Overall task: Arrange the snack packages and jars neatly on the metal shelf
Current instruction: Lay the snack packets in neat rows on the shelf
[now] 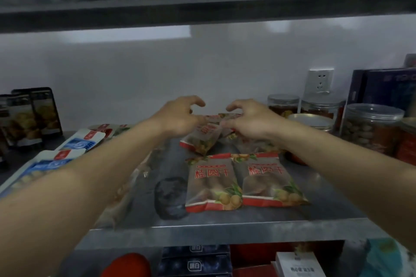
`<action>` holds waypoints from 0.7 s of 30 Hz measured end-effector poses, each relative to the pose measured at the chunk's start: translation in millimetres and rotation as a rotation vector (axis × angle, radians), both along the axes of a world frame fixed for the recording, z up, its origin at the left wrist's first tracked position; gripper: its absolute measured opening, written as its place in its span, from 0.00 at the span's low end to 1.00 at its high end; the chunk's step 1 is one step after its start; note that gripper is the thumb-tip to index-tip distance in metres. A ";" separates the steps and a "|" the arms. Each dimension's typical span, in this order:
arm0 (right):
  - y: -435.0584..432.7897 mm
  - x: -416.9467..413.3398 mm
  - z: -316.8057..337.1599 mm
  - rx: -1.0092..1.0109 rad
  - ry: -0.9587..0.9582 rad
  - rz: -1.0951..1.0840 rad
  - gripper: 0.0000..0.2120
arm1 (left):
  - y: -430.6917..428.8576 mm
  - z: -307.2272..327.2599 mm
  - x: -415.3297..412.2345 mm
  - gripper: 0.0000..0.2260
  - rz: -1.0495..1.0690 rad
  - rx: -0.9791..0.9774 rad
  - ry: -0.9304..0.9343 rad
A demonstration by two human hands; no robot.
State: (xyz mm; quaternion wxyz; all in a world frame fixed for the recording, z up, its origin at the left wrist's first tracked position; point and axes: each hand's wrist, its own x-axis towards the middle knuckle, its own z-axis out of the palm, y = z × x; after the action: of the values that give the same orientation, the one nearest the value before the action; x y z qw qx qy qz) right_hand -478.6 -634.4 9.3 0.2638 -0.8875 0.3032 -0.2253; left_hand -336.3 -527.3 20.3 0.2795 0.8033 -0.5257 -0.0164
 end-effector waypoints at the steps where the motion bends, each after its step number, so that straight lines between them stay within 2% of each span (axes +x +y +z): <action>1: -1.8 5.5 -4.7 0.046 0.035 -0.017 0.23 | -9.0 -7.8 6.1 0.22 0.030 0.059 0.052; 6: -18.4 27.4 -36.6 0.293 0.031 -0.092 0.14 | -27.0 -39.8 11.6 0.27 0.091 0.258 0.267; 9: -25.6 49.9 -35.0 0.401 -0.012 0.001 0.16 | -25.0 -37.2 28.2 0.28 0.162 0.227 0.305; 15: -29.8 45.1 -32.5 0.319 0.011 0.030 0.20 | -13.0 -32.0 20.1 0.20 0.087 0.186 0.390; 21: -23.7 40.2 -32.9 0.257 0.041 0.051 0.24 | -1.2 -38.0 15.1 0.23 0.055 0.168 0.460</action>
State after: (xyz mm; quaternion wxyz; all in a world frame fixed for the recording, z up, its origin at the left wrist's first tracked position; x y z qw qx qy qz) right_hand -438.3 -658.1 -23.6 0.3748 -0.8582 0.3123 -0.1597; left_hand -321.2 -528.6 -17.7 0.3245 0.8128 -0.4228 -0.2351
